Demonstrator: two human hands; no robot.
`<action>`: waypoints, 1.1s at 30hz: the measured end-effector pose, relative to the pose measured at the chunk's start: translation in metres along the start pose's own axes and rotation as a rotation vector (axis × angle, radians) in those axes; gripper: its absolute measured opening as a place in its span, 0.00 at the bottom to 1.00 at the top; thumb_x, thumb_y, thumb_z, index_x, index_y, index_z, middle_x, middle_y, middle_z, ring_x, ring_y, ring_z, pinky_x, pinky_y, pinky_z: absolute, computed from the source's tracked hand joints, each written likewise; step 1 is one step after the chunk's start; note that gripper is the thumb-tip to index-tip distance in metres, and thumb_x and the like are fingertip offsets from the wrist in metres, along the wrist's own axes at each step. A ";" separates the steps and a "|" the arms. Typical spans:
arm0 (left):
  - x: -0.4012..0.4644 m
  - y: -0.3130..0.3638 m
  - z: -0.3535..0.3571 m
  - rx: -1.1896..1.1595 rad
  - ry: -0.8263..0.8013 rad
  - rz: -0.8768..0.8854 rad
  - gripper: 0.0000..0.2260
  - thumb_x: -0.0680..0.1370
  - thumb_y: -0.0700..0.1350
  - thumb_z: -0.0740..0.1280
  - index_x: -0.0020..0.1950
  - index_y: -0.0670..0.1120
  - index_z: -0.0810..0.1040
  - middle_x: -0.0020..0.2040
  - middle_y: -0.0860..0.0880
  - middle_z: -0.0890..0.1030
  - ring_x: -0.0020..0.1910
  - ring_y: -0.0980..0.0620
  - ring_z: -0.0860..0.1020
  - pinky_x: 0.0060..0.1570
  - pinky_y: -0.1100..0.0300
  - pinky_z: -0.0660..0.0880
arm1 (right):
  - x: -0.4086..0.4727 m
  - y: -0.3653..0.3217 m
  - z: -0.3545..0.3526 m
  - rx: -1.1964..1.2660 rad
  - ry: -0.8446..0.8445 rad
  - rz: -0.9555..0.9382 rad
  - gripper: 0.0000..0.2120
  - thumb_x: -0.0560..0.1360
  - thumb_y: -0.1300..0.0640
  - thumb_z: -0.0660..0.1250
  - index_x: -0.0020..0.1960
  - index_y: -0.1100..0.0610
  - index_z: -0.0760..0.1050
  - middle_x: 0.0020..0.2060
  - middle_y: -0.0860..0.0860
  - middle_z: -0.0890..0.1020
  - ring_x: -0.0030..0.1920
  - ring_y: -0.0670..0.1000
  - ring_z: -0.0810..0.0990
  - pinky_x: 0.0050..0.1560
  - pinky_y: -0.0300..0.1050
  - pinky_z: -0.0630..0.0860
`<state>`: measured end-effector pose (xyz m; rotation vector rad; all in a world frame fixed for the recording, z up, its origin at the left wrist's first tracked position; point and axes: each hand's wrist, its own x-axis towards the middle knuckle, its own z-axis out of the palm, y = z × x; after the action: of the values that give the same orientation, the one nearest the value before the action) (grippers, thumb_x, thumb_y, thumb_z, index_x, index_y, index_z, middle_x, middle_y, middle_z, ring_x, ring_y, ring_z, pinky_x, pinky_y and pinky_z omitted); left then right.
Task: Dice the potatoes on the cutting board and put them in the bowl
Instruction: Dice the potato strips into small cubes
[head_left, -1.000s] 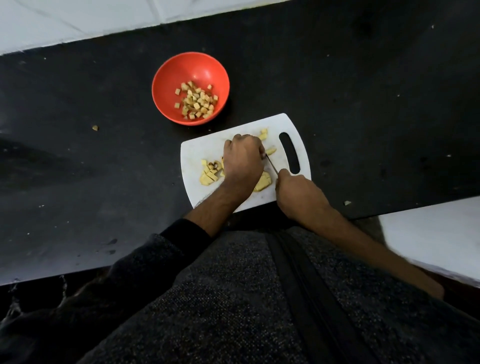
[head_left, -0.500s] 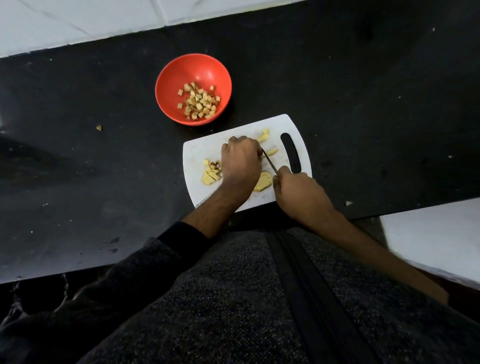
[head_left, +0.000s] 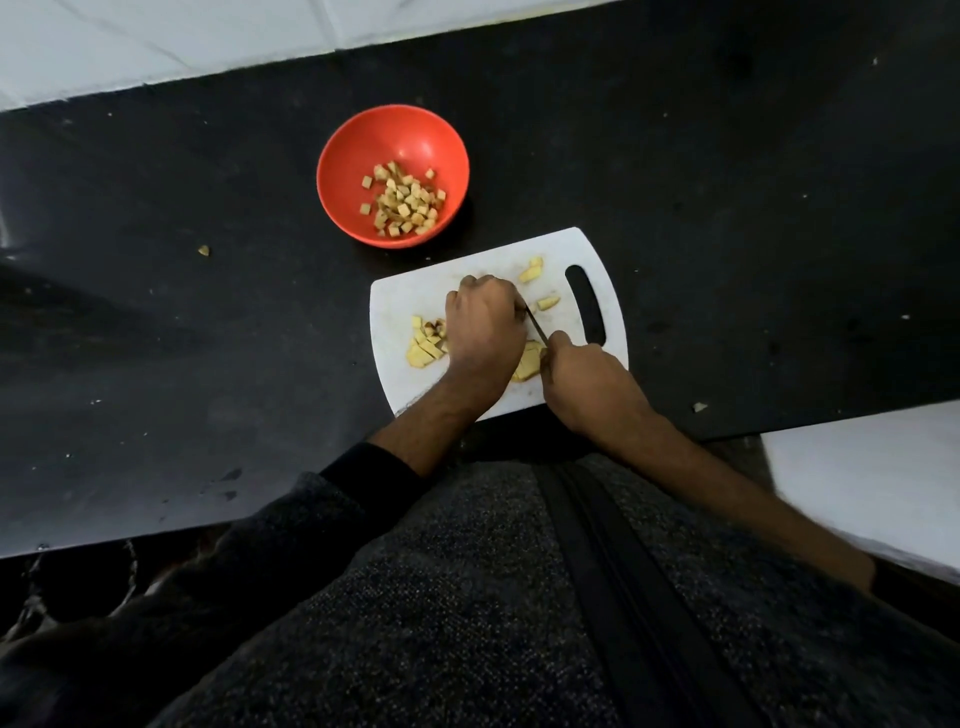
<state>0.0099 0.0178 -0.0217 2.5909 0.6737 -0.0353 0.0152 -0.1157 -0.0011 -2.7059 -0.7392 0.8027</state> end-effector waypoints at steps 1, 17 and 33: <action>0.000 0.000 0.000 0.003 -0.003 -0.003 0.08 0.75 0.37 0.68 0.50 0.46 0.85 0.49 0.47 0.84 0.54 0.46 0.77 0.55 0.52 0.73 | 0.001 -0.001 0.001 0.004 -0.014 0.009 0.04 0.82 0.57 0.53 0.49 0.56 0.61 0.45 0.60 0.79 0.45 0.63 0.79 0.39 0.50 0.67; 0.006 -0.015 -0.010 -0.141 -0.094 -0.019 0.12 0.78 0.35 0.64 0.54 0.47 0.83 0.52 0.49 0.83 0.50 0.50 0.81 0.53 0.49 0.79 | -0.017 0.025 -0.024 0.000 0.118 0.071 0.12 0.83 0.48 0.51 0.50 0.55 0.67 0.33 0.51 0.72 0.32 0.53 0.71 0.36 0.47 0.68; 0.007 -0.019 -0.030 0.146 -0.340 0.112 0.11 0.74 0.51 0.76 0.51 0.48 0.80 0.54 0.47 0.79 0.55 0.47 0.76 0.55 0.51 0.74 | -0.002 0.018 -0.010 -0.085 0.048 0.006 0.12 0.83 0.49 0.54 0.55 0.56 0.70 0.41 0.54 0.74 0.43 0.58 0.77 0.41 0.50 0.70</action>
<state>0.0046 0.0485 -0.0041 2.6625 0.4144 -0.4943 0.0263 -0.1332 0.0017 -2.7930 -0.7711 0.7213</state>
